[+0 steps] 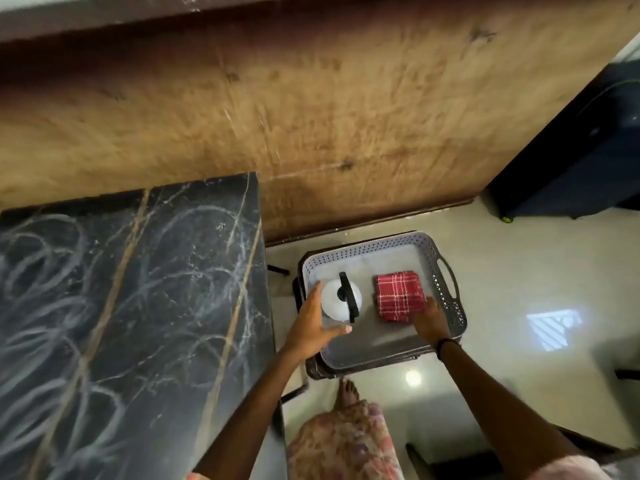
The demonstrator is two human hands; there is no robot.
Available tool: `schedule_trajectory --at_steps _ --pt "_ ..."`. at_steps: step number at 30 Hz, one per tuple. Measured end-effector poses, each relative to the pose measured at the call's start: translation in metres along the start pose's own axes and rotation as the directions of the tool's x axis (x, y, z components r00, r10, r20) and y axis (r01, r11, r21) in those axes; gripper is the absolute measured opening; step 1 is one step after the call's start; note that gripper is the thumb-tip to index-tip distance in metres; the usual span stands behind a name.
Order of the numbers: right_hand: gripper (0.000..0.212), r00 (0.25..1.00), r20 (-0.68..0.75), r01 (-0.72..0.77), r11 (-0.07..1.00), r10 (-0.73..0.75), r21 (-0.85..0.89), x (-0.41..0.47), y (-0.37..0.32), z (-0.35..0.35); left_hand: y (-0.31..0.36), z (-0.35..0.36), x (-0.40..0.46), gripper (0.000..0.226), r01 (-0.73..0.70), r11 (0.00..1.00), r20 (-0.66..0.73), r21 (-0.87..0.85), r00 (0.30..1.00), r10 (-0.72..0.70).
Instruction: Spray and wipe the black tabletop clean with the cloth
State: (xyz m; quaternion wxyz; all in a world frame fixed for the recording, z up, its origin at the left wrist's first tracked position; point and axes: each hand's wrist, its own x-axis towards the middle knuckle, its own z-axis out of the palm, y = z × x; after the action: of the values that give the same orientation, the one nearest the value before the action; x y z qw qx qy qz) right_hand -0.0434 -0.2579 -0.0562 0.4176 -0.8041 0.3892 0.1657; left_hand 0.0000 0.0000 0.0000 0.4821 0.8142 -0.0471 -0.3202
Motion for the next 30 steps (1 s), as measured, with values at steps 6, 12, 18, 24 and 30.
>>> schedule_trajectory --at_steps 6,12,18,24,30 --pt "0.060 0.998 0.004 -0.064 0.995 0.065 -0.078 0.039 0.006 0.008 0.001 0.003 0.041 0.123 -0.034 0.992 0.062 0.122 0.998 0.027" --pt "0.066 0.995 0.050 -0.090 0.996 0.089 0.016 0.063 0.009 0.006 0.006 -0.002 0.062 0.076 -0.083 0.990 0.222 0.116 0.973 0.056" --pt "0.035 0.971 0.238 -0.091 0.966 0.032 0.242 0.057 0.003 0.005 0.022 0.007 0.075 0.041 -0.109 0.994 0.337 -0.007 0.936 0.105" --pt "0.048 0.930 0.361 -0.073 0.922 -0.075 0.380 0.023 -0.013 -0.006 0.038 0.020 0.063 0.020 0.021 0.992 0.235 -0.127 0.972 0.009" --pt "0.048 0.936 0.305 -0.041 0.804 -0.177 0.593 -0.048 -0.056 -0.014 0.095 -0.006 -0.015 0.021 -0.032 0.938 -0.124 -0.345 0.992 -0.011"
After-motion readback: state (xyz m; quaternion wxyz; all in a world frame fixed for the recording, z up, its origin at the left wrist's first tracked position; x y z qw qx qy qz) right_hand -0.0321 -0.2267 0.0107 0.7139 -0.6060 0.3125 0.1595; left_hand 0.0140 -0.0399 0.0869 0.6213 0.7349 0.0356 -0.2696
